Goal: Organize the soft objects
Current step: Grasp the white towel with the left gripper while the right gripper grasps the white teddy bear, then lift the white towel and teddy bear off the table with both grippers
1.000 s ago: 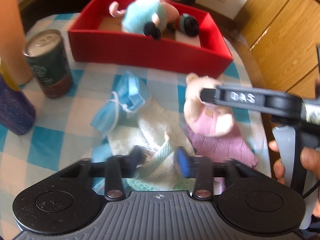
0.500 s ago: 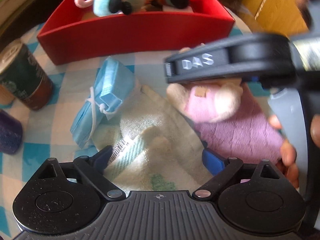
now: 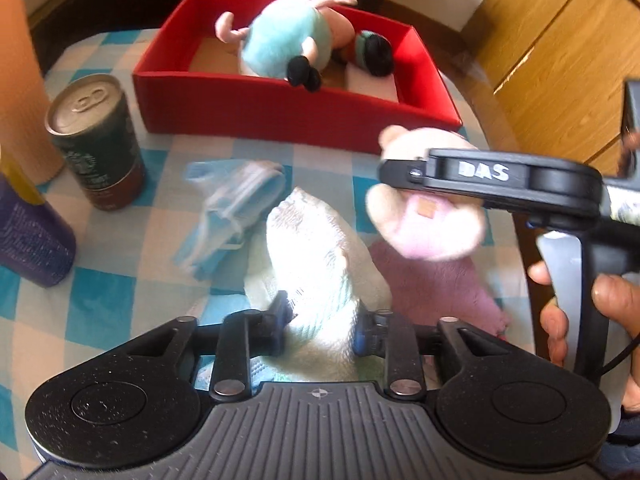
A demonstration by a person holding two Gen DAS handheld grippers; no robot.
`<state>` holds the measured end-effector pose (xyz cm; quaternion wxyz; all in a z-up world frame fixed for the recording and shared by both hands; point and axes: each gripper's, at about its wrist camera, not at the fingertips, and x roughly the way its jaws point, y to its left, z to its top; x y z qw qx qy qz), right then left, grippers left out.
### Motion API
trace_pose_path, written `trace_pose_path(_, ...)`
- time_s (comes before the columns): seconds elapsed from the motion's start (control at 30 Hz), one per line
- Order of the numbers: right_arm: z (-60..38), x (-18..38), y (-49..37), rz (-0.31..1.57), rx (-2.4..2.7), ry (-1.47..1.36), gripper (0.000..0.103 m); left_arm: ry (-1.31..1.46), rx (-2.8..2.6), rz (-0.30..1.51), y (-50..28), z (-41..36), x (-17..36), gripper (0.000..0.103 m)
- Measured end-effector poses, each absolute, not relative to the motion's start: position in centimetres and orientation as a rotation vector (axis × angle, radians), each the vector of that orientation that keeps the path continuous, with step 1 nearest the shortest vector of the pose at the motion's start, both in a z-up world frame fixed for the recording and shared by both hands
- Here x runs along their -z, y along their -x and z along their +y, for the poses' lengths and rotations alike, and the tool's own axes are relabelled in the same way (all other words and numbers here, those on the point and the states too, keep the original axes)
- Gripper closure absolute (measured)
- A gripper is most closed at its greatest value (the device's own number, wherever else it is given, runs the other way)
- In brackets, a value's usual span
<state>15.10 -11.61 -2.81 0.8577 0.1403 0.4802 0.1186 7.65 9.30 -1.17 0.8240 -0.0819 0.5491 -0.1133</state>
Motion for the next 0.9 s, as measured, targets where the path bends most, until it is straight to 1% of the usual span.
trace_pose_path(0.23, -13.0, 2.4, -14.4, 1.001, -0.243, -0.331, 0.061, 0.312, 0.286, 1.159, -8.0, 11.0, 0.3, 0.073)
trace_pose_path(0.57, -13.7, 1.1, -13.8, 0.960, -0.251, -0.326, 0.061, 0.283, 0.241, 1.041, -8.5, 10.8, -2.2, 0.074)
trace_pose_path(0.9, -13.9, 0.2, -13.1, 0.924, -0.245, -0.277, 0.061, 0.220, 0.155, 0.971, -9.0, 10.6, -3.0, 0.074)
